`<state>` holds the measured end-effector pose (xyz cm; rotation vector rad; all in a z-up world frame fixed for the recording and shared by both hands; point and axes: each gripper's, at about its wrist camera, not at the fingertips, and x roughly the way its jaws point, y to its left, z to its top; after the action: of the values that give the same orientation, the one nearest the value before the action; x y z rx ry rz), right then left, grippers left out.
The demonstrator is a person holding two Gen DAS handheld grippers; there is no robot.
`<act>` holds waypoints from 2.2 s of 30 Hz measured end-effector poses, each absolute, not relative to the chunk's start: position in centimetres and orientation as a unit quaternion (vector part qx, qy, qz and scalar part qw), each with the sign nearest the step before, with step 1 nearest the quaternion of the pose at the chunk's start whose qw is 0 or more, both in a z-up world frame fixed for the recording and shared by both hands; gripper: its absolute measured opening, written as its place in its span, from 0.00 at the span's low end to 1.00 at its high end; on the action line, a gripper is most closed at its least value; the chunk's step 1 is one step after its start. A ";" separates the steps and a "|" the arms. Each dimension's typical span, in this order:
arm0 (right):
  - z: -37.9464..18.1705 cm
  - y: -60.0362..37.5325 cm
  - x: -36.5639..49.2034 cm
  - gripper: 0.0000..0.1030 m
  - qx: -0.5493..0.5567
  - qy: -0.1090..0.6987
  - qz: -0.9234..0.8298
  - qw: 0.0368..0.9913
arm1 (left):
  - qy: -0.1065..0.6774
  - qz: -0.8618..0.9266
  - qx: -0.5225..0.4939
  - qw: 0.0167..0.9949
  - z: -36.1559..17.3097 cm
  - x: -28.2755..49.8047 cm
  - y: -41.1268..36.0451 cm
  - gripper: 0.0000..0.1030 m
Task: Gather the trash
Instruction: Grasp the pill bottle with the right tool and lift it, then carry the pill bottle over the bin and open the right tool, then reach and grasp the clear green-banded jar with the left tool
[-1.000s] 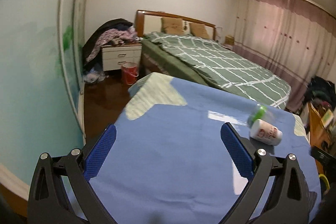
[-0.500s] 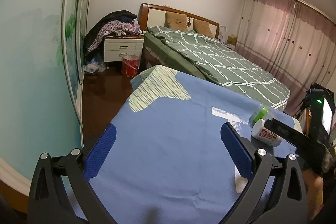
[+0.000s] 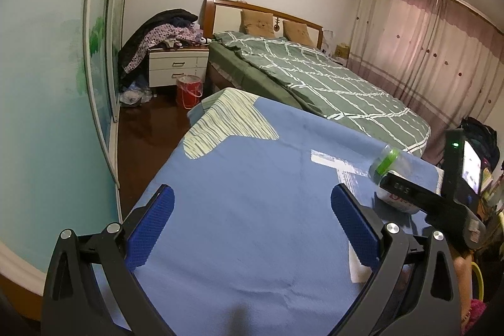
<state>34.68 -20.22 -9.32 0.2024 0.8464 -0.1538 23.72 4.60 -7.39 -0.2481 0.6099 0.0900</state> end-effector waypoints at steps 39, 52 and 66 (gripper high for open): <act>-8.8 -50.2 9.3 0.89 0.230 0.285 -0.376 0.851 | 0.332 -0.042 -0.015 0.942 -6.2 24.6 -2.1 0.95; -7.1 -47.5 9.3 0.92 0.175 0.253 -0.364 0.879 | 0.363 -0.166 0.047 0.916 -5.5 31.8 -10.4 0.95; -7.5 -48.1 9.5 0.92 0.194 0.258 -0.346 0.881 | 0.375 -0.204 0.145 0.893 -9.4 40.9 -18.3 0.95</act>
<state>9.49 -48.13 -7.50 0.4038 0.5381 -0.7200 40.94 -18.29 -9.38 0.2999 0.7771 -0.4228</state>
